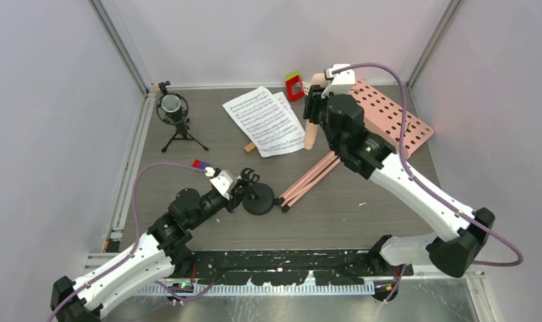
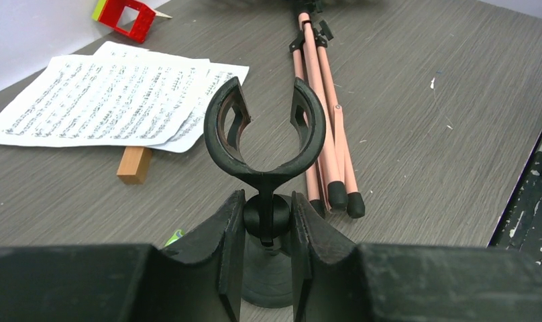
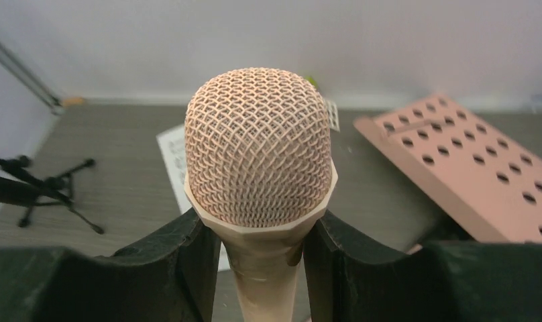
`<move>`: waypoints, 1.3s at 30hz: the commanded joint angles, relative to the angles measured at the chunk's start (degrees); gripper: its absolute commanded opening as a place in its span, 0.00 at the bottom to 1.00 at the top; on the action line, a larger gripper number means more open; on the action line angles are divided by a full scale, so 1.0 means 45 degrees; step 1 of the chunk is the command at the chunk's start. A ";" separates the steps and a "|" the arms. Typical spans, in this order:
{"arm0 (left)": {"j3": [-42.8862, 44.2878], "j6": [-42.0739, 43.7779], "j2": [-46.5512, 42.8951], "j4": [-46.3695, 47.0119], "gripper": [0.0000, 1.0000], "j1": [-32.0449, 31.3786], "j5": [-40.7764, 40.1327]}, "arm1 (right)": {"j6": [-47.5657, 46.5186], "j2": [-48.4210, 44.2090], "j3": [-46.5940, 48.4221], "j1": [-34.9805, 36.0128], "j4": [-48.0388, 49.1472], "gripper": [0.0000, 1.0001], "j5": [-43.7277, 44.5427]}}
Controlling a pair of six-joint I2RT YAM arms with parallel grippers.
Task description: Pack up the instrument practice props
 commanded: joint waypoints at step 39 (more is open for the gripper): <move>0.0576 0.0447 -0.0811 -0.3505 0.00 0.0007 -0.1420 | 0.7965 0.2821 -0.6428 -0.4410 -0.6319 0.26 -0.2520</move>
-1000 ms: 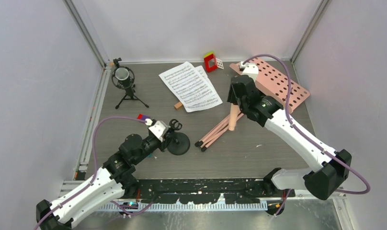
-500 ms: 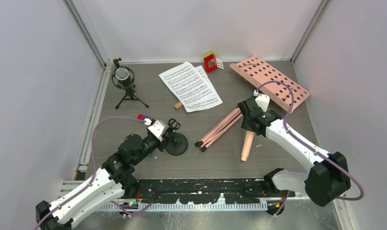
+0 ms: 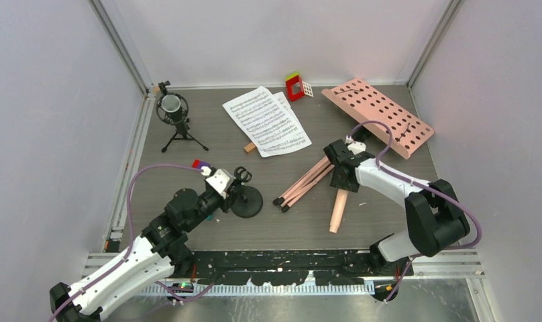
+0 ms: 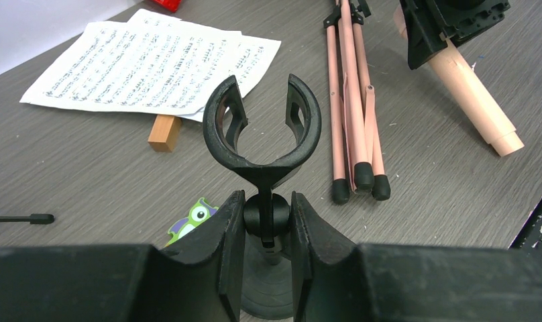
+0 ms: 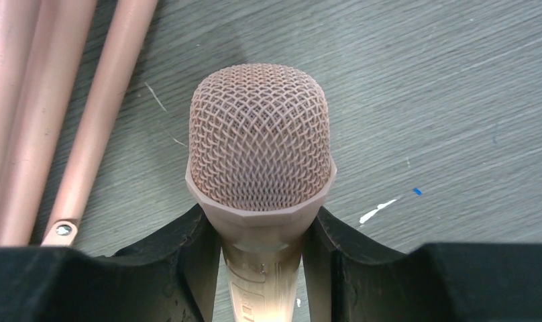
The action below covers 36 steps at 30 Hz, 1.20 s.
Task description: Pack up the instrument practice props
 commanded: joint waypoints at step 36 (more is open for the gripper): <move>0.1045 0.2004 0.6179 0.5474 0.00 0.0231 0.0089 | 0.0130 -0.5223 0.1035 -0.0189 -0.1389 0.97 -0.0347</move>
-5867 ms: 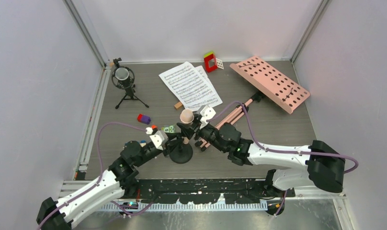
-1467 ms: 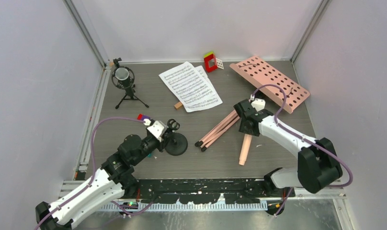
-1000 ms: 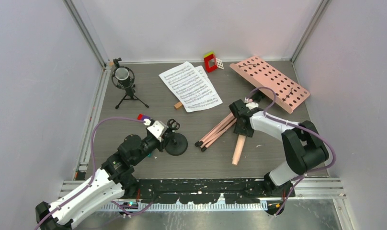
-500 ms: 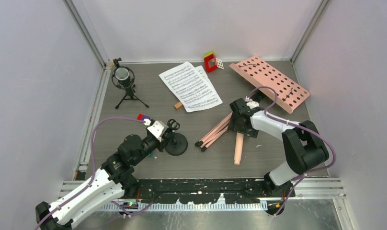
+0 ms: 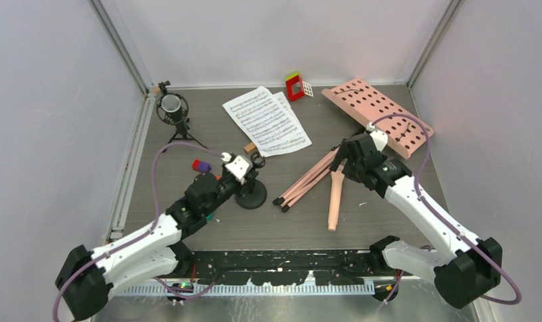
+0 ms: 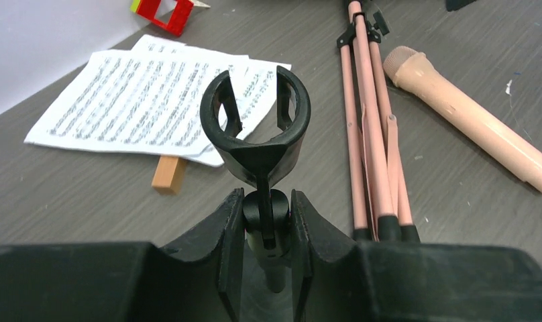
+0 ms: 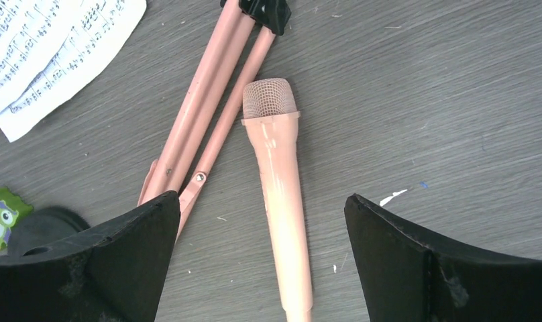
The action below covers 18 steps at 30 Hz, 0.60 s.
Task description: Pack up the instrument practice props
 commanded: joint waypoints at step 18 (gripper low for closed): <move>0.5256 0.0154 1.0288 0.5665 0.00 0.0309 0.3563 | -0.0565 -0.1754 -0.0113 0.0001 -0.1437 0.97 0.0851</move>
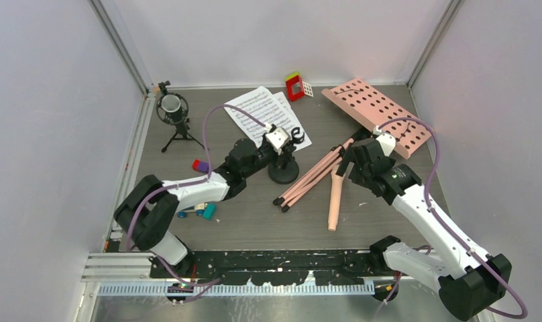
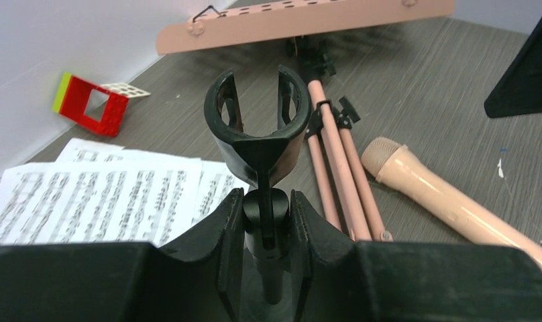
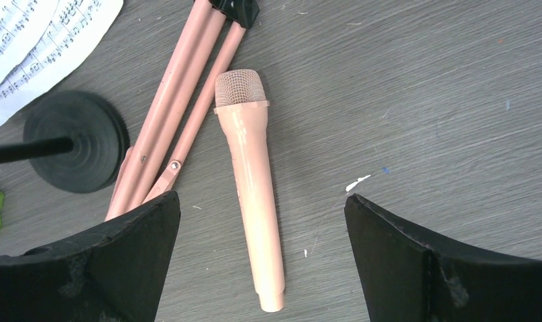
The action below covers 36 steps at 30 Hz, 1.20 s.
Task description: Pack up the instrument practice props
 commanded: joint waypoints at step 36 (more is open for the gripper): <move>-0.4162 -0.3387 -0.8534 -0.3775 1.00 0.5761 -0.0561 | -0.0692 -0.0973 -0.0154 0.0017 0.0104 0.97 -0.0154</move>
